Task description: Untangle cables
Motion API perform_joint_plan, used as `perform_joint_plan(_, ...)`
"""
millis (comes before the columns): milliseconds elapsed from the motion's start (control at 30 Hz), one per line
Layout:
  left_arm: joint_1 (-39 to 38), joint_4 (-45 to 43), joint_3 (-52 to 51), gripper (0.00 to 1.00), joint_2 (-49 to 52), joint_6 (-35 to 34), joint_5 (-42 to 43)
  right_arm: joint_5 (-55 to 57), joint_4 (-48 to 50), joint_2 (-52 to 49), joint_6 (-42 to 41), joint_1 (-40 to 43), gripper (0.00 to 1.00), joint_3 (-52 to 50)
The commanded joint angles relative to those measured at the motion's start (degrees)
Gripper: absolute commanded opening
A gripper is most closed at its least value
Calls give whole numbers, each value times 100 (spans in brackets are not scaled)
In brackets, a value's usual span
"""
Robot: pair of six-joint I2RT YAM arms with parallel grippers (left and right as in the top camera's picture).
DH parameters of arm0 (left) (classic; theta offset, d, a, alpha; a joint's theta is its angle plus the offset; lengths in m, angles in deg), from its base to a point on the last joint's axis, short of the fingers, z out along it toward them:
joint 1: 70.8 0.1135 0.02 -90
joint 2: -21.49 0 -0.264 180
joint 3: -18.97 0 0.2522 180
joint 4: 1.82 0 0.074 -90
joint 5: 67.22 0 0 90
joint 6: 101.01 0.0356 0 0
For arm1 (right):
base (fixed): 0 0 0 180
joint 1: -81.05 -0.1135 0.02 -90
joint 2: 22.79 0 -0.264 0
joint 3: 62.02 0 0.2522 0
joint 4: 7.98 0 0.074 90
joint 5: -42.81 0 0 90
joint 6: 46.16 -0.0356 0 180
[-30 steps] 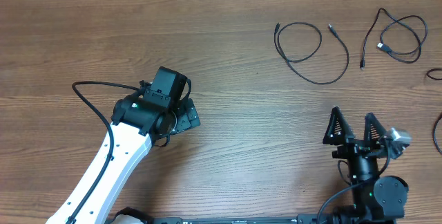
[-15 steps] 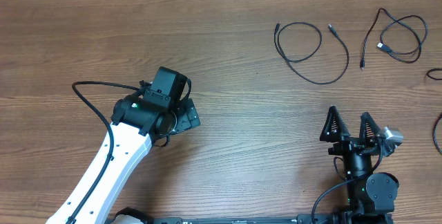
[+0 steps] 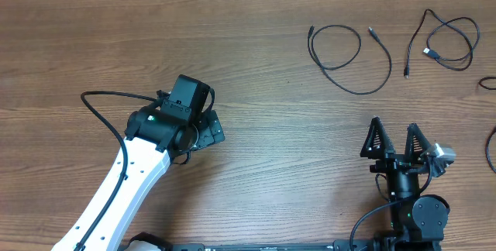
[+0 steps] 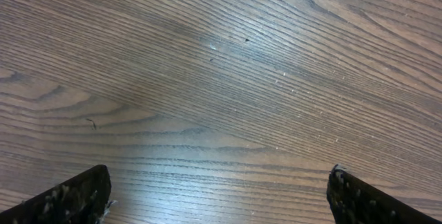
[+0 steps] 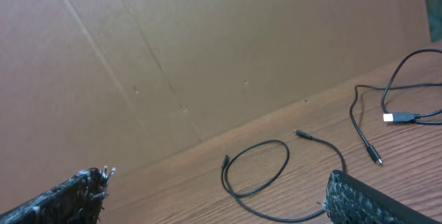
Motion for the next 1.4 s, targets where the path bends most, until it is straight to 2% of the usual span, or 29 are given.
perform_joint_plan(0,15,2,-26,99,-44,-81,-92,35,138,68,-24,42,100,-101)
perform_joint_plan(133,15,0,-26,100,-44,-81,-92,35,660,68,-24,42,100,-374)
perform_joint_plan(367,15,0,-26,100,-44,-81,-94,35,776,68,-22,42,100,-363)
perform_joint_plan(767,15,0,-26,100,-44,-81,-92,31,-289,68,-22,42,100,-363)
perform_joint_plan(900,15,2,-26,100,-44,-81,-92,37,-278,68,7,44,100,-363)
perform_joint_plan(1167,15,0,-26,100,-44,-81,-92,-295,-304,68,1012,42,100,-365)
perform_joint_plan(1367,15,2,-26,100,-44,-81,-92,-317,-304,68,1058,111,100,-367)
